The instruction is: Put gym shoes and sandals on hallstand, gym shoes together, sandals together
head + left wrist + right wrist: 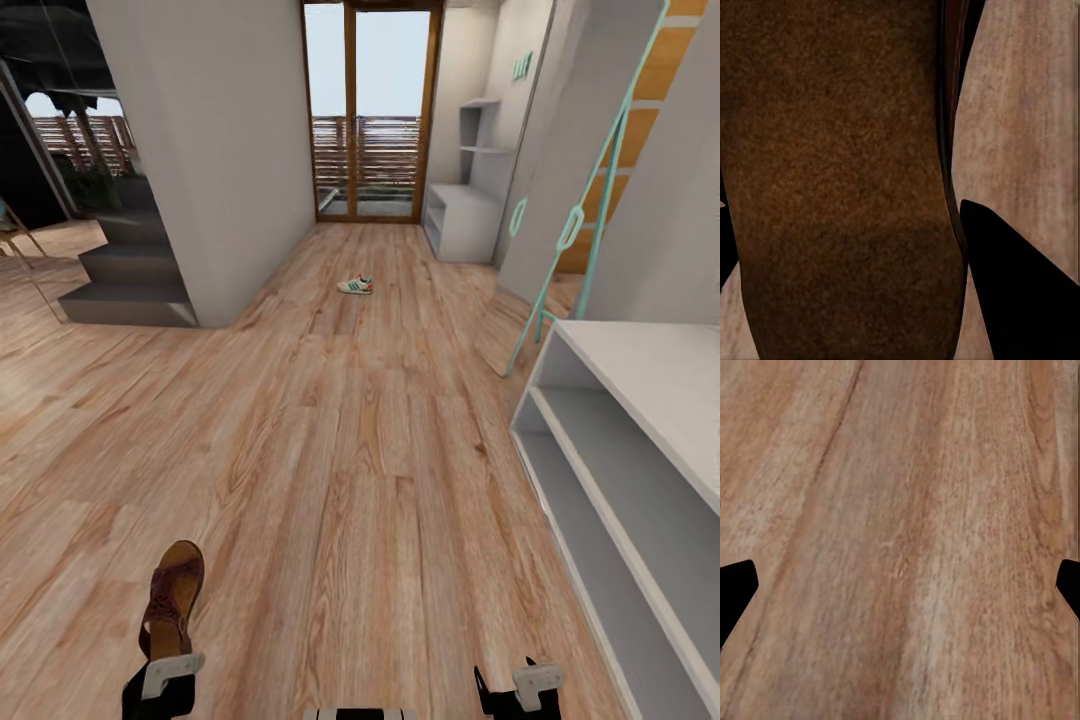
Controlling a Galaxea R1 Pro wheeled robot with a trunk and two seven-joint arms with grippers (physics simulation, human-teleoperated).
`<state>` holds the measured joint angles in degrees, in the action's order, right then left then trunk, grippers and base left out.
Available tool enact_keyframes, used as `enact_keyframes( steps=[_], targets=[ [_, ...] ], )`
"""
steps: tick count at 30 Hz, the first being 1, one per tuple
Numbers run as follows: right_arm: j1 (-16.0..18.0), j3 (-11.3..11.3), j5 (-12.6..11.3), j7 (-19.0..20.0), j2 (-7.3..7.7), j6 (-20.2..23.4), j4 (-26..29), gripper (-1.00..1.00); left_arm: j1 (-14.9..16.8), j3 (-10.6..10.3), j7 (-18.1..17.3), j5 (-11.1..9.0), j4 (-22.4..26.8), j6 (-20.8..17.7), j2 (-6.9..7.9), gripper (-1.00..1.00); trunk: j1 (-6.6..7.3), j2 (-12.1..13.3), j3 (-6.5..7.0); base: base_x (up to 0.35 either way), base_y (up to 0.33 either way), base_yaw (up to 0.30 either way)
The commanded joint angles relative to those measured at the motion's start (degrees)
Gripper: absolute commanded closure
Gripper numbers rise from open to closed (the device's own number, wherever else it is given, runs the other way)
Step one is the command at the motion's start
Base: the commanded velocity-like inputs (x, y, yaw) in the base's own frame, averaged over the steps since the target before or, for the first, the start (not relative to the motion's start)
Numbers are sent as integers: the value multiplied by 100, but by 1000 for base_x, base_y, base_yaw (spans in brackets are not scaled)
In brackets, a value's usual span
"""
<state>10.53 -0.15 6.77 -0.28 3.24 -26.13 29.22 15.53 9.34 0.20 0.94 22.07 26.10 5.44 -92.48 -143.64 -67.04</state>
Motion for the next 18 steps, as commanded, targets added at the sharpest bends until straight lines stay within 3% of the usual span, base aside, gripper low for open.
enact_keyframes(
  steps=[1,18],
  targets=[
    [2,-3,35,-1,1,-14,-4,-100,3,15,3,24,-10,18,-4,100,3,0,28,0,0,0],
    [2,-3,35,1,-7,-6,-3,-100,3,15,3,24,-19,18,6,100,47,23,556,0,0,0]
  ],
)
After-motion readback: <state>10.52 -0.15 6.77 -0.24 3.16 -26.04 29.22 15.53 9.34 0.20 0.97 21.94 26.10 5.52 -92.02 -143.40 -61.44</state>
